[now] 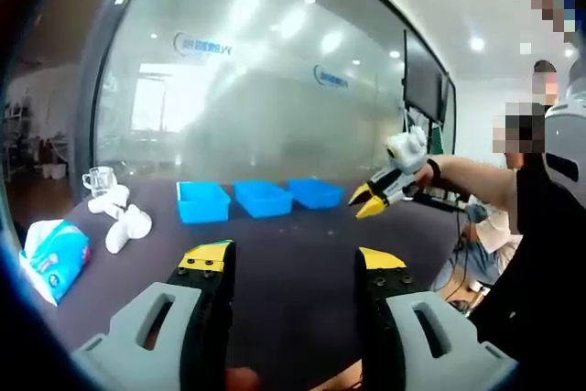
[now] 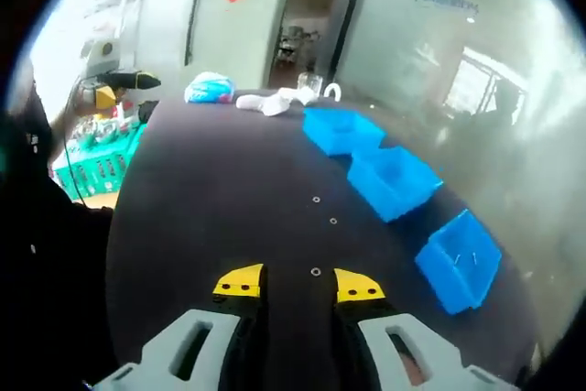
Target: Sort the screws, nuts, and washers into the corresponding bins
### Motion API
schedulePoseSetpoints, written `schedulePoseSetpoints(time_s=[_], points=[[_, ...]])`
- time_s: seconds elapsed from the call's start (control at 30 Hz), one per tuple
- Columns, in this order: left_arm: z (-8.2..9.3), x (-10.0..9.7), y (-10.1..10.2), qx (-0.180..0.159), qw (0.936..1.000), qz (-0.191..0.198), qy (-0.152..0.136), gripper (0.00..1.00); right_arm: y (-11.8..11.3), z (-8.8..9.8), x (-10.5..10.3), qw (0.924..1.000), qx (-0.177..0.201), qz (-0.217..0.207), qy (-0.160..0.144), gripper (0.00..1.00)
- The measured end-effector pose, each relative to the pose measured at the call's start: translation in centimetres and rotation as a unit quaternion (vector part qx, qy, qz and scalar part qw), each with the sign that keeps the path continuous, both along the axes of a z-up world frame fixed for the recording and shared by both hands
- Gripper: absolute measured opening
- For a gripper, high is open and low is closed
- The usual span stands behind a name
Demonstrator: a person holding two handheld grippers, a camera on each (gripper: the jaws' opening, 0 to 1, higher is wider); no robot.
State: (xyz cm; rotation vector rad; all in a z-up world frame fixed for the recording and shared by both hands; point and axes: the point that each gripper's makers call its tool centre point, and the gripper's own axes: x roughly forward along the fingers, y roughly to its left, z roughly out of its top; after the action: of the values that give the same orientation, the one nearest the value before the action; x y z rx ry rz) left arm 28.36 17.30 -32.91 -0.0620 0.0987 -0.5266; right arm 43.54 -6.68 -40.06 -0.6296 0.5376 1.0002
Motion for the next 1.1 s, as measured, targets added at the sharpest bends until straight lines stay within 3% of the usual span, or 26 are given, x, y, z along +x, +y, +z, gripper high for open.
schedulePoseSetpoints(time_s=[0.17, 0.5, 1.1], points=[[0.0, 0.1, 0.2, -0.002, 1.0, 0.002, 0.001, 0.52, 0.5, -1.3, 1.4, 0.9986, -0.042, 0.022, 0.025, 0.21], [0.0, 0.3, 0.3, 0.0, 1.0, 0.002, 0.001, 0.52, 1.2, -3.5, 1.9, 0.9898, -0.115, 0.054, 0.065, 0.2], [-0.4, 0.0, 0.5, -0.003, 0.9999, 0.008, 0.006, 0.52, 1.2, -4.9, 2.0, 0.9721, -0.185, 0.086, 0.115, 0.19]])
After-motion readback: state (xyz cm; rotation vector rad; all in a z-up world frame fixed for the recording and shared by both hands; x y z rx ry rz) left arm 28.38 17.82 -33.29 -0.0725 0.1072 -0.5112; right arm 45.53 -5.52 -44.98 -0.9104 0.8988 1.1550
